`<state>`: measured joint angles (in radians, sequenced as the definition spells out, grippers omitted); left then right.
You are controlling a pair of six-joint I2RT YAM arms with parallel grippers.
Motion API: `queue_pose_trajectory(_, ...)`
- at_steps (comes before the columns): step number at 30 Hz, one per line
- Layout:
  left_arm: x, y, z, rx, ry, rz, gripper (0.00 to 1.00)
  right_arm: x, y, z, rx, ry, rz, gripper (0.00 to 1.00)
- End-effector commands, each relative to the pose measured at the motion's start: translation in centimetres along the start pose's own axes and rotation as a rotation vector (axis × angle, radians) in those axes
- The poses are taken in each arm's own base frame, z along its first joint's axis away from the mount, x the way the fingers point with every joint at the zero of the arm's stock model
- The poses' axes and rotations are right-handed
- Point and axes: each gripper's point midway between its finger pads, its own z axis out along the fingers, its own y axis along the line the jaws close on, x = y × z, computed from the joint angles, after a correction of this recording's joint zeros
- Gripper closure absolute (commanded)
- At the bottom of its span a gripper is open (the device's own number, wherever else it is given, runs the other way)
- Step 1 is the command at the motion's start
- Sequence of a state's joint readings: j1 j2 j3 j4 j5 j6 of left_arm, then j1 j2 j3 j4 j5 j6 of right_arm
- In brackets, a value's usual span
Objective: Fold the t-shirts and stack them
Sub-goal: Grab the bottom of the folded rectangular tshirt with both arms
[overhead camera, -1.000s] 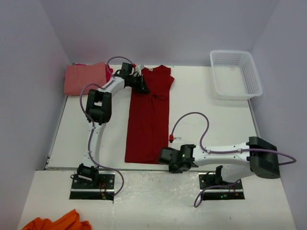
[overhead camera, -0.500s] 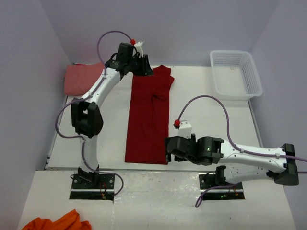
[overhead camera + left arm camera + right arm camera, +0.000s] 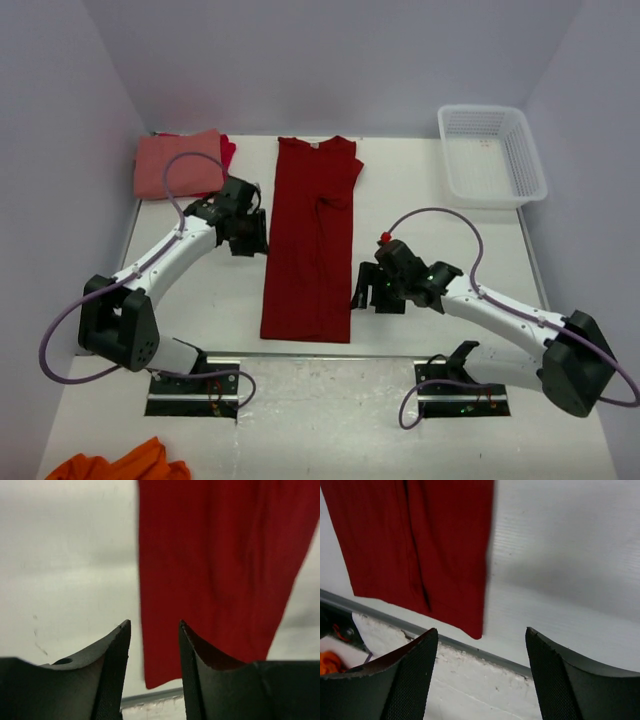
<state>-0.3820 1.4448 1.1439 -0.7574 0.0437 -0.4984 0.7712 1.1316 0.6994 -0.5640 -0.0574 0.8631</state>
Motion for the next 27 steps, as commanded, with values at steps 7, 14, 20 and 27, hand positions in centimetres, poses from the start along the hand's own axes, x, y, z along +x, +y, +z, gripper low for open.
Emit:
queue_pose_trajectory(7,7.3,0.3,0.9,0.109,0.128,-0.119,0.50,2.9,3.0,2.8,-0.226,0.145,0.002,0.31)
queue_pose_trajectory(14,9.6,0.9,1.4,0.108,0.178,-0.133,0.50,5.0,1.6,4.4,-0.245,0.181,0.073,0.34)
queue_pose_trajectory(20,10.3,1.7,1.1,0.081,0.179,-0.131,0.51,6.6,-0.2,4.9,-0.215,0.188,0.106,0.35)
queue_pose_trajectory(27,10.4,1.8,0.8,0.080,0.171,-0.134,0.51,8.2,0.1,6.5,-0.207,0.238,0.128,0.37)
